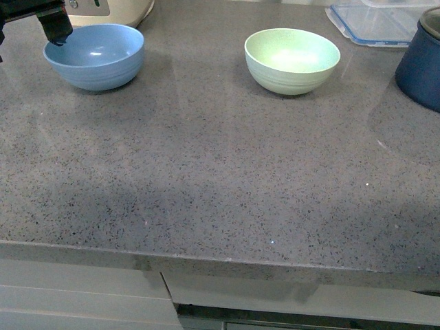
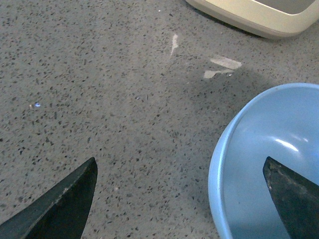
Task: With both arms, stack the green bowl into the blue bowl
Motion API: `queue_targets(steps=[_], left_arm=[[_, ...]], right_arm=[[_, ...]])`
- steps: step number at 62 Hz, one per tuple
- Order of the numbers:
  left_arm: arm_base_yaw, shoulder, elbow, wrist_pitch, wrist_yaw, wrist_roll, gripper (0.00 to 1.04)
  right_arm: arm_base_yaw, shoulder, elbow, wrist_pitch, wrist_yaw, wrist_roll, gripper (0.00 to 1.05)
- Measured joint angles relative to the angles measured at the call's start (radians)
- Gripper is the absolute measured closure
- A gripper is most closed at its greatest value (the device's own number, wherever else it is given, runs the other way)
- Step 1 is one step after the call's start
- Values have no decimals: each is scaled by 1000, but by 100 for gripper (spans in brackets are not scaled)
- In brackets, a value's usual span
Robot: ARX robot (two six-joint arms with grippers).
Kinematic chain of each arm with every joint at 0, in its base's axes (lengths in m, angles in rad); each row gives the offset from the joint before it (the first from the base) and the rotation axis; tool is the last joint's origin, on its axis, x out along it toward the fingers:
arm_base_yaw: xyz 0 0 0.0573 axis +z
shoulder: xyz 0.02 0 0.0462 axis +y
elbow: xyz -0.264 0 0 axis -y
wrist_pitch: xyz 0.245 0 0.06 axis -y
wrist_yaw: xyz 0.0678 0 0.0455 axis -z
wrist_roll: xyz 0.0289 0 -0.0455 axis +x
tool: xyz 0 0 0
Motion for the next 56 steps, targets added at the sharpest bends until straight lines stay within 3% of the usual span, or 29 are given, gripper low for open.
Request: queue_targets(steps=[26, 56], left_arm=[[-27, 94, 67, -15, -24, -27, 7], [-34, 81, 23, 24, -40, -54, 80]], right_arm=[[0, 0, 0, 0, 0, 0, 10], [0, 0, 0, 0, 0, 0, 10]])
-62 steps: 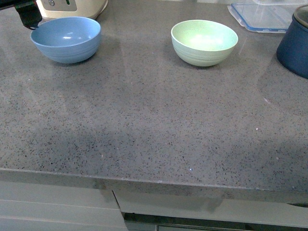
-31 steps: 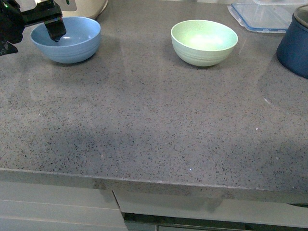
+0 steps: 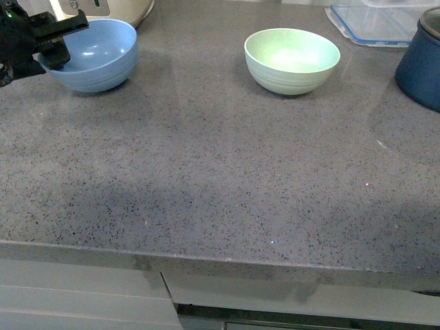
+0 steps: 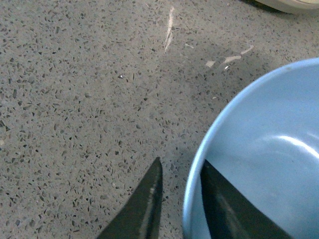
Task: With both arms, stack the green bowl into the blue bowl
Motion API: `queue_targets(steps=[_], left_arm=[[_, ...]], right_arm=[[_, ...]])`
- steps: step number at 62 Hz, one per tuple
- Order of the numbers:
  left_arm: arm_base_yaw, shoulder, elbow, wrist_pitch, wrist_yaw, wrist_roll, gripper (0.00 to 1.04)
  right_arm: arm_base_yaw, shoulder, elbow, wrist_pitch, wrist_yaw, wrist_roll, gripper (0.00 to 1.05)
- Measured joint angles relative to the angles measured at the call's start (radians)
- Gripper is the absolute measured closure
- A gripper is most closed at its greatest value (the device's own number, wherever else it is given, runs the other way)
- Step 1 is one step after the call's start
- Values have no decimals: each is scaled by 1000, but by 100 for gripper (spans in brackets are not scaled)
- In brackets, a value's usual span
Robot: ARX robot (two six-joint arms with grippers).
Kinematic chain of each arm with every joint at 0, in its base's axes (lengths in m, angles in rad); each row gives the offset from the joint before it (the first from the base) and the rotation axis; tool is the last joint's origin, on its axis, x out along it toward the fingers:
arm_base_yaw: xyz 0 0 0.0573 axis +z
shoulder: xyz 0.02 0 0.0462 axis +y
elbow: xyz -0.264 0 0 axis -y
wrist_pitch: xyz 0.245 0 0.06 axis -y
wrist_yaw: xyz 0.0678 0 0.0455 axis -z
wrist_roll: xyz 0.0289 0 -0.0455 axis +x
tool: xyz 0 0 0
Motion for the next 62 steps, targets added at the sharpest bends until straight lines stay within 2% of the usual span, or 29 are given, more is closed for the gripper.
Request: queue_targets(steps=[6, 11, 40, 62], left_arm=[[-2, -6, -8, 5, 0, -16, 94], [-6, -19, -10, 7, -1, -20, 101], [-119, -59, 68, -27, -6, -31, 101], [-175, 27, 167, -66, -7, -75, 101]], right_arm=[[0, 0, 0, 0, 0, 0, 10], [0, 0, 0, 0, 0, 0, 10], [0, 0, 0, 0, 0, 0, 10], [0, 0, 0, 0, 0, 0, 10]])
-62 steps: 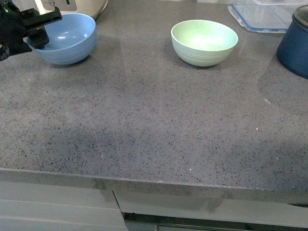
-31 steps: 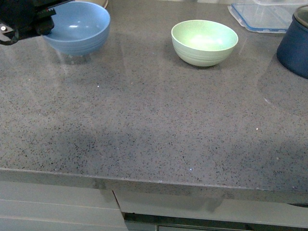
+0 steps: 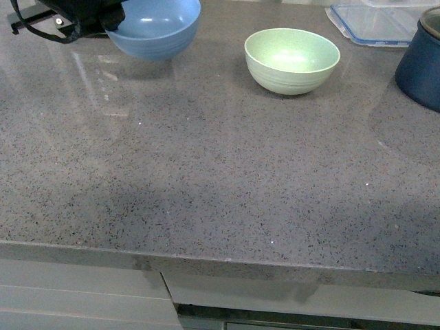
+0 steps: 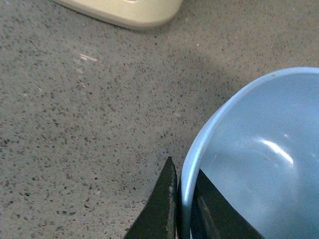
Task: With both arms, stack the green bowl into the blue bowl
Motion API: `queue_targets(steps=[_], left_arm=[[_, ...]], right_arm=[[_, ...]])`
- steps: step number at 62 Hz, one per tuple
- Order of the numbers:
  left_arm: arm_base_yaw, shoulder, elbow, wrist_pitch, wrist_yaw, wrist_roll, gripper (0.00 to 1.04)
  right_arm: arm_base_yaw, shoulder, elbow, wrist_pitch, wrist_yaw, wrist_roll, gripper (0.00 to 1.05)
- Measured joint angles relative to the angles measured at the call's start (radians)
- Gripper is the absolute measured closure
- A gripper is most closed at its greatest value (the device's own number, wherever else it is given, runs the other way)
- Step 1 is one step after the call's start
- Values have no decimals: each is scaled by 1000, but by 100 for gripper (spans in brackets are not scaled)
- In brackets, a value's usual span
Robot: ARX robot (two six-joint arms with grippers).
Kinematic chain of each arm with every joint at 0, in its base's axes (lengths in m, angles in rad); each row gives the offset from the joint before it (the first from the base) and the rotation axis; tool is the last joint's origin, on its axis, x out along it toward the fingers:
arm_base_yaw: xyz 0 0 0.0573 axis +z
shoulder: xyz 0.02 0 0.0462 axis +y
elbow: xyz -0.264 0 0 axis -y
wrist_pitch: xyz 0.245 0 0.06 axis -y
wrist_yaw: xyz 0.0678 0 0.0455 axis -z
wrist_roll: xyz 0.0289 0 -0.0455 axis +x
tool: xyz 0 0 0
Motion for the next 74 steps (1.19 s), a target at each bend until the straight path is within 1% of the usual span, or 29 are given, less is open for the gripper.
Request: queue_targets(steps=[25, 56, 74], left_arm=[[-57, 46, 52, -16, 14, -48, 101], [-74, 91, 71, -28, 16, -51, 101], [-78, 98, 71, -28, 0, -56, 101]], right_arm=[[0, 0, 0, 0, 0, 0, 10], [0, 0, 0, 0, 0, 0, 10], [0, 0, 0, 0, 0, 0, 10]])
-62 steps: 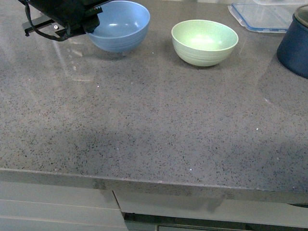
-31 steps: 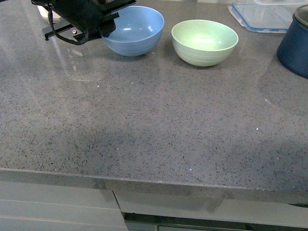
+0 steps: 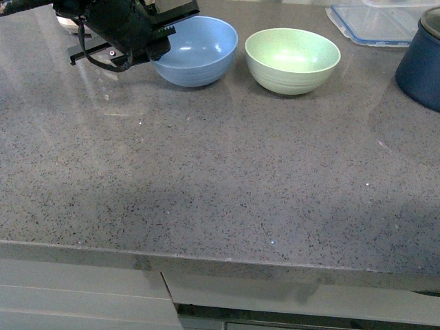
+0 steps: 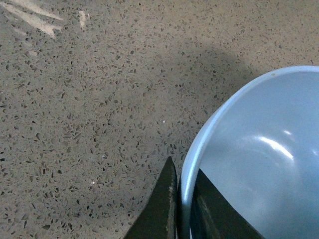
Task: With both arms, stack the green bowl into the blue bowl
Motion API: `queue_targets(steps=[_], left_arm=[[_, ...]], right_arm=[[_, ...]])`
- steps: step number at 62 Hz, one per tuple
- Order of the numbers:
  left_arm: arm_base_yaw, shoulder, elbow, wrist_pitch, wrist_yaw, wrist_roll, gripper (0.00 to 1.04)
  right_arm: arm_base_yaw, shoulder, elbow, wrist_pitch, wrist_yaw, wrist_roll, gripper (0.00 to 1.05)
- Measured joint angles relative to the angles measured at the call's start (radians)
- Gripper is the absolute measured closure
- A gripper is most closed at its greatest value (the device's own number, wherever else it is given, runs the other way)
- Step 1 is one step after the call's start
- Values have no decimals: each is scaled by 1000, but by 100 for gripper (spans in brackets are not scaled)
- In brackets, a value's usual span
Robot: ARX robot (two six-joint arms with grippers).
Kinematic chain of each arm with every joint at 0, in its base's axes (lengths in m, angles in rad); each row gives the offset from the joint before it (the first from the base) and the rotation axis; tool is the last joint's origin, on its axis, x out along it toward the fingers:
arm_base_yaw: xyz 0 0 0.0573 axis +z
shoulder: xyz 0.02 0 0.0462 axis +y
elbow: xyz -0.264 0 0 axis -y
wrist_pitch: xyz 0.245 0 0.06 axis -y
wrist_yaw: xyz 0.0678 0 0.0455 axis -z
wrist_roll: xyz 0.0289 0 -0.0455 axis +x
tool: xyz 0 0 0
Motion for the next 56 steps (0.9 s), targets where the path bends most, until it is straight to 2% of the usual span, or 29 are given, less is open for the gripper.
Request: queue_targets(steps=[7, 10, 32, 41, 56], left_arm=[[-1, 0, 0, 0, -1, 0, 101], [-1, 0, 0, 0, -1, -4, 97], [-1, -4, 2, 28, 8, -22, 39], [-3, -87, -61, 72, -22, 2, 6], [-7, -306, -286, 187, -132, 93, 7]], right_arm=[[0, 0, 0, 0, 0, 0, 10], [0, 0, 0, 0, 0, 0, 10], [0, 0, 0, 0, 0, 0, 10], [0, 0, 0, 0, 0, 0, 10], [0, 0, 0, 0, 0, 0, 10]])
